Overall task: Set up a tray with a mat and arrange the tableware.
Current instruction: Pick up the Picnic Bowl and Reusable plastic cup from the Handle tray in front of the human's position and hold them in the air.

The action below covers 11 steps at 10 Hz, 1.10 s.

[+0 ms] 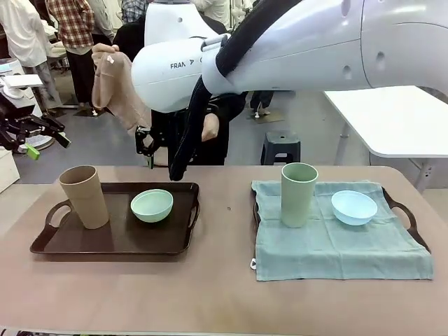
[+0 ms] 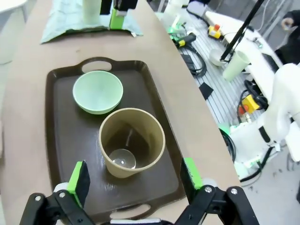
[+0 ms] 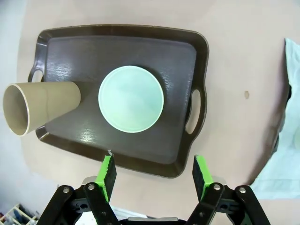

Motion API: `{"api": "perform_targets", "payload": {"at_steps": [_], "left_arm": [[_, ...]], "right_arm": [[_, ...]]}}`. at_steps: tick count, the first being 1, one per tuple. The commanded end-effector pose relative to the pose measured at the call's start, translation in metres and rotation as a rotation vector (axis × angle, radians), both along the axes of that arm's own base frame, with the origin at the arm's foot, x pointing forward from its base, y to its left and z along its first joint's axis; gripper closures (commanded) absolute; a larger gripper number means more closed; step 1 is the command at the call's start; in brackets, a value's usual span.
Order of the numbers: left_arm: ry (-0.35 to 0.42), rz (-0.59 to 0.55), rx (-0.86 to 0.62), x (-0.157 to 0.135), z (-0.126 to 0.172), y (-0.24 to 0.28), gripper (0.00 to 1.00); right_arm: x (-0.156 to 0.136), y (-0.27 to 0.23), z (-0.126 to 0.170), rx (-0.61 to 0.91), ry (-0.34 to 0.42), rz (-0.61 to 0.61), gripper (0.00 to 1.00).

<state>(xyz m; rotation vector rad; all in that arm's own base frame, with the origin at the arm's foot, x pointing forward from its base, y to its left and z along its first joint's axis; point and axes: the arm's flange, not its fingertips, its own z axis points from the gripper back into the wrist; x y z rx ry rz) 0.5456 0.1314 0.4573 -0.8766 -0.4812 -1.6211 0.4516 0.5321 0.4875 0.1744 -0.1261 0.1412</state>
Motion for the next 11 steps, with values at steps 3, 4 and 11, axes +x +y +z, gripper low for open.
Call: {"api": "perform_targets", "payload": {"at_steps": [3,4,11], "left_arm": [[0.005,-0.001,-0.001,0.001,-0.003,0.0,0.0],[-0.014,-0.032,-0.078,0.0,-0.013,-0.003,0.0],[-0.166,0.133,-0.295,-0.026,-0.085,0.016,0.0]], "right_arm": [[-0.003,0.0,0.003,0.003,0.0,-0.008,0.15],[-0.003,0.0,0.003,0.003,0.0,-0.008,0.15],[0.009,0.022,-0.038,-0.02,-0.078,-0.006,0.15]]}}
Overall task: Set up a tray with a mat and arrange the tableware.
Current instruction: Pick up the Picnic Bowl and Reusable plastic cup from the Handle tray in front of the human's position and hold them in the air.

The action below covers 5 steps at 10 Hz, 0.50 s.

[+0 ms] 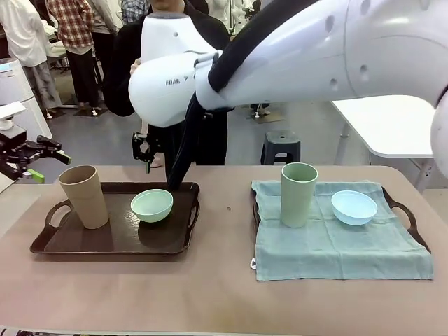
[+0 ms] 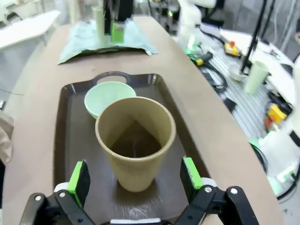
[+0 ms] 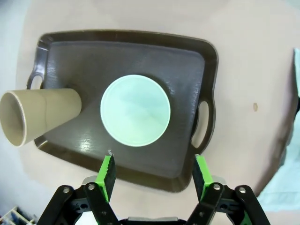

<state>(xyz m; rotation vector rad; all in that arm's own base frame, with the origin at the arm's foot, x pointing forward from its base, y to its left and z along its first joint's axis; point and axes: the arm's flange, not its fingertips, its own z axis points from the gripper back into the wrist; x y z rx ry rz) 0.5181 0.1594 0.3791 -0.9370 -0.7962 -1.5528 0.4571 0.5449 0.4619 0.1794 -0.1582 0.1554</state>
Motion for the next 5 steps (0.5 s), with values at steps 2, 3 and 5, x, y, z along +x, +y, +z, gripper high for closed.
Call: {"api": "perform_targets", "payload": {"at_steps": [2,3,5], "left_arm": [[-0.041,0.057,-0.056,-0.001,-0.014,-0.018,0.0],[-0.032,0.066,-0.06,-0.003,-0.017,-0.015,0.0],[-0.009,0.069,-0.074,-0.008,-0.02,-0.007,0.0]], "right_arm": [[0.006,0.017,-0.029,-0.054,-0.04,-0.015,0.15],[0.007,0.019,-0.034,-0.065,-0.032,-0.009,0.15],[0.008,0.02,-0.039,-0.075,-0.02,-0.012,0.15]]}}
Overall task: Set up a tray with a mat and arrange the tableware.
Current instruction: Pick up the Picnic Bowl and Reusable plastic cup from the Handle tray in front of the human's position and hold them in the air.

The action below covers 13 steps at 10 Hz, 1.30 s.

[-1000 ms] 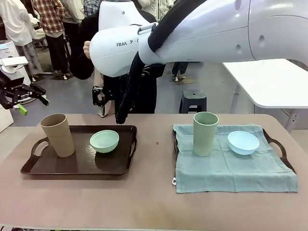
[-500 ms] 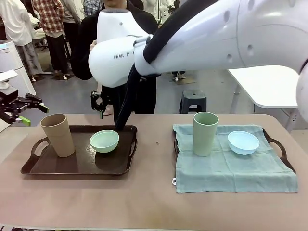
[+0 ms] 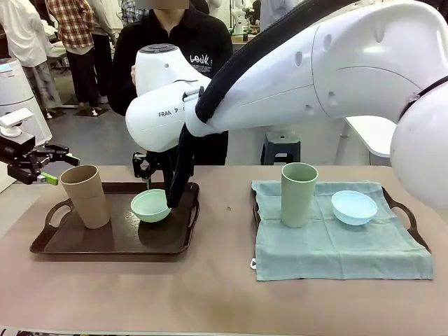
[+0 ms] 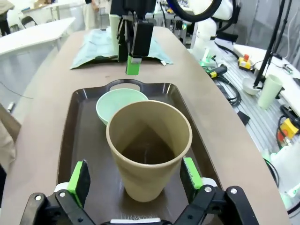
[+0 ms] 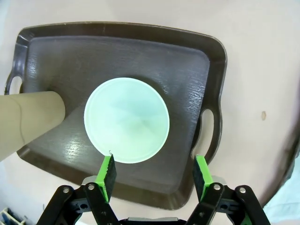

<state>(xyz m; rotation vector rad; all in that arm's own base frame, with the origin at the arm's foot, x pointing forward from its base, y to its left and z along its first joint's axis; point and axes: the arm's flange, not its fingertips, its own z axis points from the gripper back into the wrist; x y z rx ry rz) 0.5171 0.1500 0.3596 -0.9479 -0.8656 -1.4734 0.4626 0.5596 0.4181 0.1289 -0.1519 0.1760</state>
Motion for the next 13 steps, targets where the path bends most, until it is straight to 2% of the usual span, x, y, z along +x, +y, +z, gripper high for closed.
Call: {"api": "perform_targets", "payload": {"at_steps": [1,4,8,10,13], "left_arm": [[0.005,-0.006,-0.018,-0.008,-0.003,0.004,0.0],[0.056,-0.035,-0.002,-0.009,-0.022,-0.006,0.0],[0.075,-0.036,-0.021,-0.009,-0.039,-0.008,0.0],[0.092,-0.067,-0.053,-0.012,-0.048,-0.017,0.0],[0.06,-0.096,-0.068,-0.009,-0.059,-0.035,0.0]], "right_arm": [[0.005,0.005,0.004,-0.02,-0.014,-0.028,0.15],[0.015,0.014,-0.014,-0.027,-0.001,-0.021,0.15],[0.03,0.027,-0.054,-0.077,0.025,-0.014,0.15],[0.036,0.027,-0.062,-0.098,0.023,-0.017,0.15],[0.041,0.025,-0.069,-0.097,0.01,-0.016,0.15]]}}
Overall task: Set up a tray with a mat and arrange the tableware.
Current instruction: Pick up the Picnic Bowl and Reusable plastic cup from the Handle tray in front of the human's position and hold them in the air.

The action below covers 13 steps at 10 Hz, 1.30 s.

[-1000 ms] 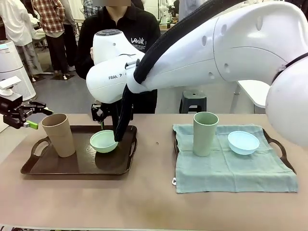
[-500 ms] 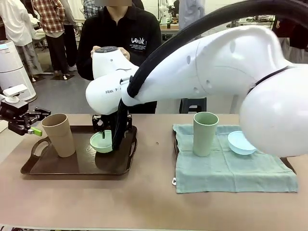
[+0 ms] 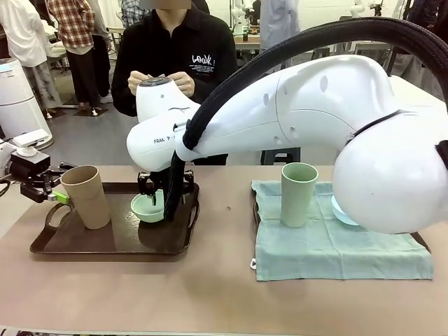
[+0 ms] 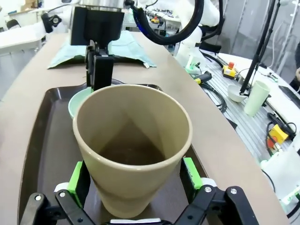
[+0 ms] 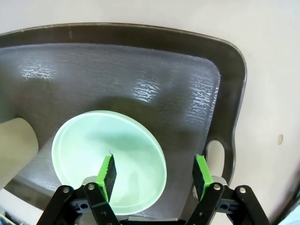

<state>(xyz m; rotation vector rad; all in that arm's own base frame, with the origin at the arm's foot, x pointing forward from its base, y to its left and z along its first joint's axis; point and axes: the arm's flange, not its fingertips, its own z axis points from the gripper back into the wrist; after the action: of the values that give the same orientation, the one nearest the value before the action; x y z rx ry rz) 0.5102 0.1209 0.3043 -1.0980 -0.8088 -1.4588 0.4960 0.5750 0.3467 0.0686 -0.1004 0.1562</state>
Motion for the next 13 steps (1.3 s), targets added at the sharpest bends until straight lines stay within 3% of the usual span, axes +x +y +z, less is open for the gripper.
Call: {"api": "perform_targets", "payload": {"at_steps": [1,6,7,8,9,10,12,13], "left_arm": [[-0.032,-0.031,-0.012,-0.001,-0.008,-0.011,0.0],[-0.013,-0.059,-0.031,0.007,-0.016,-0.024,0.0],[-0.019,-0.063,-0.035,0.008,-0.017,-0.025,0.0],[-0.039,-0.071,-0.04,0.008,-0.016,-0.025,0.55],[-0.039,-0.066,-0.039,0.008,-0.015,-0.023,0.58],[-0.04,-0.063,-0.04,0.007,-0.014,-0.023,1.0],[-0.042,-0.06,-0.036,0.007,-0.014,-0.022,1.0],[-0.043,-0.061,-0.036,0.007,-0.015,-0.021,0.69]], "right_arm": [[0.01,0.009,0.001,-0.031,-0.046,0.012,0.15],[0.011,0.009,-0.003,-0.021,-0.08,0.062,0.15],[0.01,0.009,-0.003,-0.021,-0.084,0.096,0.37],[0.01,0.009,-0.004,-0.02,-0.079,0.098,0.74],[0.01,0.009,-0.004,-0.02,-0.076,0.104,0.96],[0.011,0.009,-0.004,-0.019,-0.074,0.102,1.0],[0.011,0.008,-0.004,-0.025,-0.071,0.094,1.0],[0.011,0.008,-0.005,-0.033,-0.072,0.087,1.0]]}}
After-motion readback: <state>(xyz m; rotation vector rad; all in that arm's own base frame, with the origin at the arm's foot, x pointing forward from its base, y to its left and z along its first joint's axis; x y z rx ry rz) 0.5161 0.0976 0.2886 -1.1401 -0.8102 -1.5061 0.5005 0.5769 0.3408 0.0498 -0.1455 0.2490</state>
